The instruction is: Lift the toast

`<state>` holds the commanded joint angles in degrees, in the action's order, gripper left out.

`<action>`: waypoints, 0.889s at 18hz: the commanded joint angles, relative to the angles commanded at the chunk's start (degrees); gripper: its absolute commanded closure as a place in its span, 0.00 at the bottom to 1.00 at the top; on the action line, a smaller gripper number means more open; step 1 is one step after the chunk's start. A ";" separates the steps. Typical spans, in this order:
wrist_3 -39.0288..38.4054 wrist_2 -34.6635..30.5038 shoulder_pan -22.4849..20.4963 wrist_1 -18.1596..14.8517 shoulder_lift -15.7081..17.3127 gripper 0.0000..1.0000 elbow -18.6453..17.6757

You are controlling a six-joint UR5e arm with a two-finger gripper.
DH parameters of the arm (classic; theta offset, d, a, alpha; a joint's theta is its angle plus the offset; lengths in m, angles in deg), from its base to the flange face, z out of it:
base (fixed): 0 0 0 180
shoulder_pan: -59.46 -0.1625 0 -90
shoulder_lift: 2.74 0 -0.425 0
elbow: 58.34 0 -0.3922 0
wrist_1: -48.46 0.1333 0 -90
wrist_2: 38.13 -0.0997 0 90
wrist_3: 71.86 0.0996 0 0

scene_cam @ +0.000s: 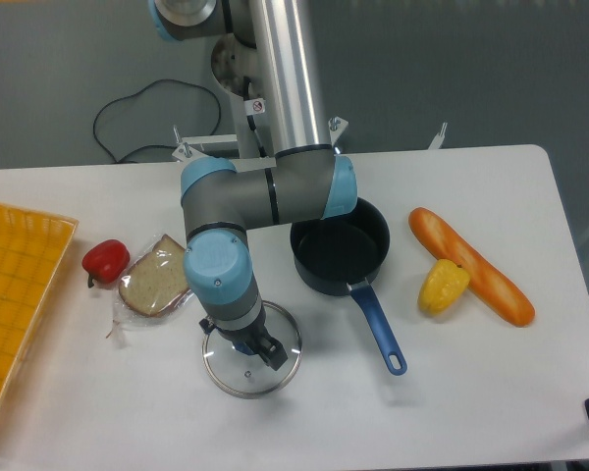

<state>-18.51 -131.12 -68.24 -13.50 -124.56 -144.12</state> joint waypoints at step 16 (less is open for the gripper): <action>-2.71 0.26 1.14 0.26 -0.61 0.00 -0.44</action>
<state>-21.23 -130.85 -67.10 -13.24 -125.17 -144.56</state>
